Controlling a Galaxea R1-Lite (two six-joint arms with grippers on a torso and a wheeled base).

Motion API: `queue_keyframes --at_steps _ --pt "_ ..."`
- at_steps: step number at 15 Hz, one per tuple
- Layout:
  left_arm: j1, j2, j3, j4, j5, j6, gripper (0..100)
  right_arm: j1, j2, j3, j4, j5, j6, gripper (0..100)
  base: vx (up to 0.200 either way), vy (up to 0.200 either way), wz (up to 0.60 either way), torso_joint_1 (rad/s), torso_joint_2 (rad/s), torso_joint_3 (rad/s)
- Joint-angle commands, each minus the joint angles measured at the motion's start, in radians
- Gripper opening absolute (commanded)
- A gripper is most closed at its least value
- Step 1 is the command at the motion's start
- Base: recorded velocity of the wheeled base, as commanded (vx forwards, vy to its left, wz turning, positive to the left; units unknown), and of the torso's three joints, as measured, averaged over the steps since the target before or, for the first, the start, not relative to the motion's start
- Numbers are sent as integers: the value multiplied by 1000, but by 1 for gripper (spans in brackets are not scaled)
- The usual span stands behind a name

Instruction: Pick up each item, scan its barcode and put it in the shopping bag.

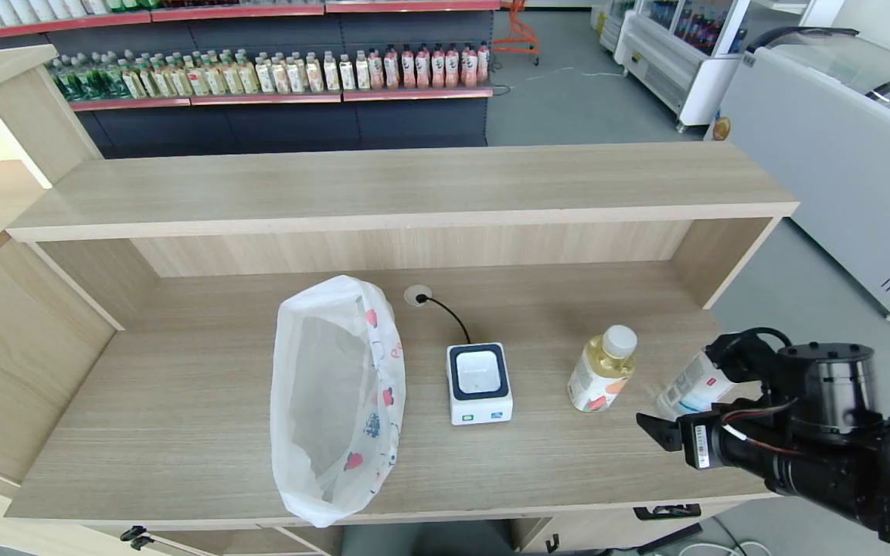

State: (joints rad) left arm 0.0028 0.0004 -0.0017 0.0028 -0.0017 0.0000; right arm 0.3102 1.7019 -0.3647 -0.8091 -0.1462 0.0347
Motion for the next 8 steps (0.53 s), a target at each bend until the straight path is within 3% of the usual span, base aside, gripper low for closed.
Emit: queue_keyframes --at_steps 1,3,8 --pt "0 0 0 0 0 0 100 41 179 -13 -56 -15 -9 100 0 0 0 0 0 0" --pt "0 0 0 0 0 0 100 56 240 -54 -85 -38 -12 100 0 0 0 0 0 0" --pt "0 0 0 0 0 0 100 107 401 -165 -303 -67 -95 100 0 0 0 0 0 0"
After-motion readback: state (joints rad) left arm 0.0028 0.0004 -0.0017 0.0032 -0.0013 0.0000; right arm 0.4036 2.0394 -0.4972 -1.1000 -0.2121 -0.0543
